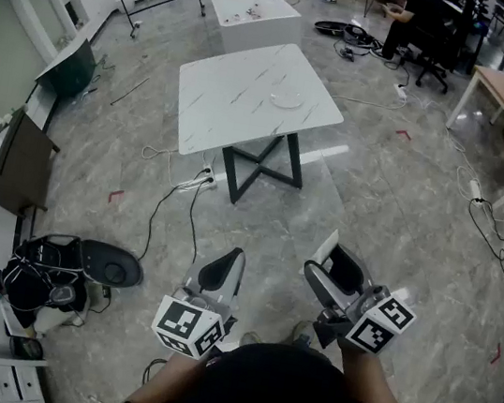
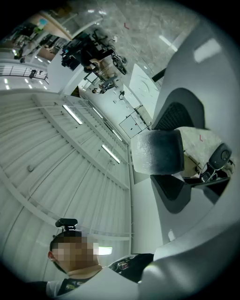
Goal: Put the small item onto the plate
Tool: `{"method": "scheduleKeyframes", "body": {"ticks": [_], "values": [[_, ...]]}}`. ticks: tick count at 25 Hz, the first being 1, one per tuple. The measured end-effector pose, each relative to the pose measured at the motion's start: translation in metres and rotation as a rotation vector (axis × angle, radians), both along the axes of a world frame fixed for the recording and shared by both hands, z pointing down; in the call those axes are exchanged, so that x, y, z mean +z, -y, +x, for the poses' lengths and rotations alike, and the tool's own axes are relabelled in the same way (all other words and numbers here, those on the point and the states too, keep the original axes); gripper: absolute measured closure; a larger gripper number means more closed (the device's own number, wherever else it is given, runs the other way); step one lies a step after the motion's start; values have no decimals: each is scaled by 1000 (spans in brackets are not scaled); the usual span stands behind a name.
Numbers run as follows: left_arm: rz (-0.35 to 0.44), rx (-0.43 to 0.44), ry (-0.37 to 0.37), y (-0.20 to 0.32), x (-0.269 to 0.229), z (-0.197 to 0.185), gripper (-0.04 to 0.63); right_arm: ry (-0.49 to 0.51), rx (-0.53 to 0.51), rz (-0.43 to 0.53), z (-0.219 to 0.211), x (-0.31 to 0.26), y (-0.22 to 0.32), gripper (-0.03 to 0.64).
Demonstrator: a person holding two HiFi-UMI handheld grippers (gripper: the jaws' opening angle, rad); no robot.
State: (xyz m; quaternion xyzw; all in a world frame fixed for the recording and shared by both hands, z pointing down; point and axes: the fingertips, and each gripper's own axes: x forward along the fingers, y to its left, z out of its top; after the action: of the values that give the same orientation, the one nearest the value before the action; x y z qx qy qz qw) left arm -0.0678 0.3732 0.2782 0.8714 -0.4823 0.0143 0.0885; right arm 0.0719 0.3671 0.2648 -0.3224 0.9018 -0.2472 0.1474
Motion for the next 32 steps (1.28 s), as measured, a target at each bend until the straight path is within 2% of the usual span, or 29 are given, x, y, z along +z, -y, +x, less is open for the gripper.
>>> {"method": "scheduleKeyframes", "body": {"ticks": [7, 13, 18, 23, 32], "values": [[6, 38, -12, -16, -8, -15, 595, -83, 24, 13, -19, 2, -29, 296], [19, 65, -11, -11, -14, 0, 595, -160, 28, 47, -15, -1, -24, 296], [0, 64, -2, 4, -5, 16, 595, -168, 9, 38, -8, 7, -9, 295], [-15, 56, 18, 29, 3, 48, 595, -190, -32, 43, 7, 16, 20, 295], [-38, -5, 71, 61, 23, 111, 595, -251, -79, 48, 71, 43, 60, 295]]}}
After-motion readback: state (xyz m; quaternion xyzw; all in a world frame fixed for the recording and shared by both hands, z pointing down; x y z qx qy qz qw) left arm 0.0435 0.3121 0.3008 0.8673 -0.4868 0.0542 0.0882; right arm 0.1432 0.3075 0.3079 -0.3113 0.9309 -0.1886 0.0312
